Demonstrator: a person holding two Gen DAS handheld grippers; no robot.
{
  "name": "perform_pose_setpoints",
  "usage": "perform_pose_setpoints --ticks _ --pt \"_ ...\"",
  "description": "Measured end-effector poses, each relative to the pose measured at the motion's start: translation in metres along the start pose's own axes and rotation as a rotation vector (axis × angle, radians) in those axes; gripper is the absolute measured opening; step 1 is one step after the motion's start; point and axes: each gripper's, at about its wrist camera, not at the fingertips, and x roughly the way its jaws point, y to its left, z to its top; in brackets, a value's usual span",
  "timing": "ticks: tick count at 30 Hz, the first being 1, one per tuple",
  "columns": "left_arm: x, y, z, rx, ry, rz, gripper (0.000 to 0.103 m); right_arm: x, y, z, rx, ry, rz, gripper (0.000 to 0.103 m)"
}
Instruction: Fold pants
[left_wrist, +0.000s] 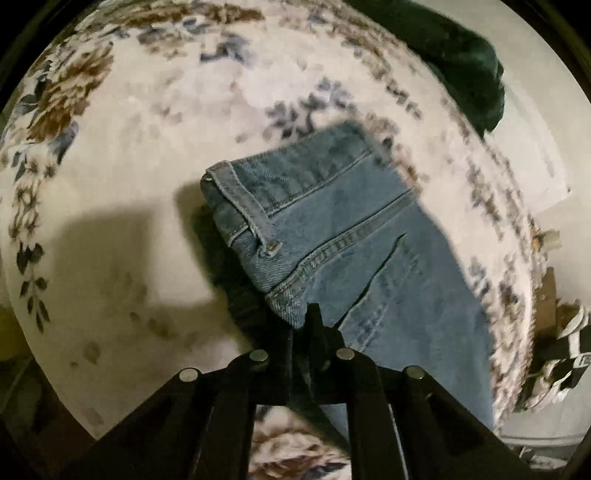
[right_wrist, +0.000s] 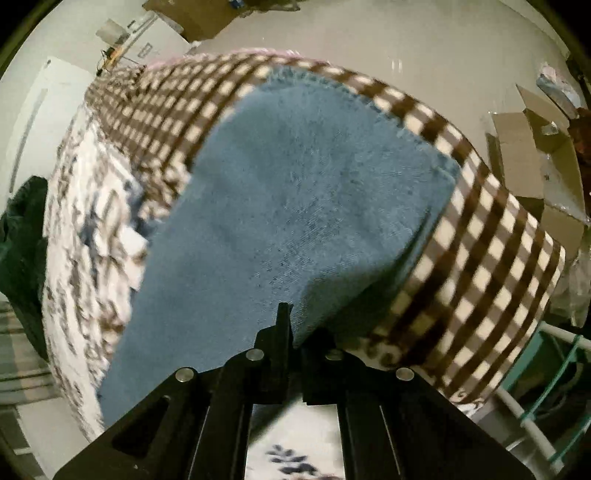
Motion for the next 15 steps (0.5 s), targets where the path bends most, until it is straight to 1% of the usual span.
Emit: perform_pose_setpoints --ticks 2,3,4,5,6,7,8,9,11,13,14,15 --pt "0.006 0.004 -0.003 -0.021 0.032 0.014 0.011 0.010 -0.008 0.002 -0.001 0.022 -0.008 0.006" --pt "0.004 0.003 -0.004 -0.025 0.045 0.022 0.015 0.015 -0.016 0.004 0.016 0.047 0.011 0.015" --pt "0.000 0.001 -0.006 -0.018 0.052 0.042 0.019 0.016 -0.022 0.006 0.033 0.056 0.037 0.017" --pt "-0.005 -0.002 -0.010 -0.006 0.055 0.065 0.027 0.013 -0.029 0.009 0.054 0.054 0.083 0.018" --pt "-0.010 -0.004 -0.013 0.002 0.053 0.067 0.033 0.010 -0.035 0.012 0.067 0.046 0.107 0.024" --pt "-0.015 -0.006 -0.017 0.012 0.051 0.067 0.039 0.004 -0.044 0.016 0.085 0.022 0.138 0.035" --pt "-0.019 -0.011 -0.023 0.030 0.054 0.077 0.060 0.000 -0.051 0.020 0.110 0.001 0.167 0.038" --pt "-0.025 -0.016 -0.029 0.049 0.054 0.088 0.074 -0.002 -0.057 0.024 0.137 -0.012 0.186 0.039" --pt "-0.032 -0.031 -0.043 0.092 0.054 0.091 0.075 -0.002 -0.072 0.034 0.217 -0.043 0.233 0.039" --pt "-0.033 -0.055 -0.060 0.158 0.079 0.089 0.075 -0.006 -0.081 0.039 0.271 -0.091 0.244 0.039" --pt "-0.033 -0.066 -0.068 0.182 0.087 0.082 0.075 -0.010 -0.083 0.042 0.282 -0.121 0.230 0.039" --pt "-0.031 -0.080 -0.077 0.219 0.100 0.071 0.075 -0.017 -0.083 0.043 0.283 -0.162 0.208 0.023"
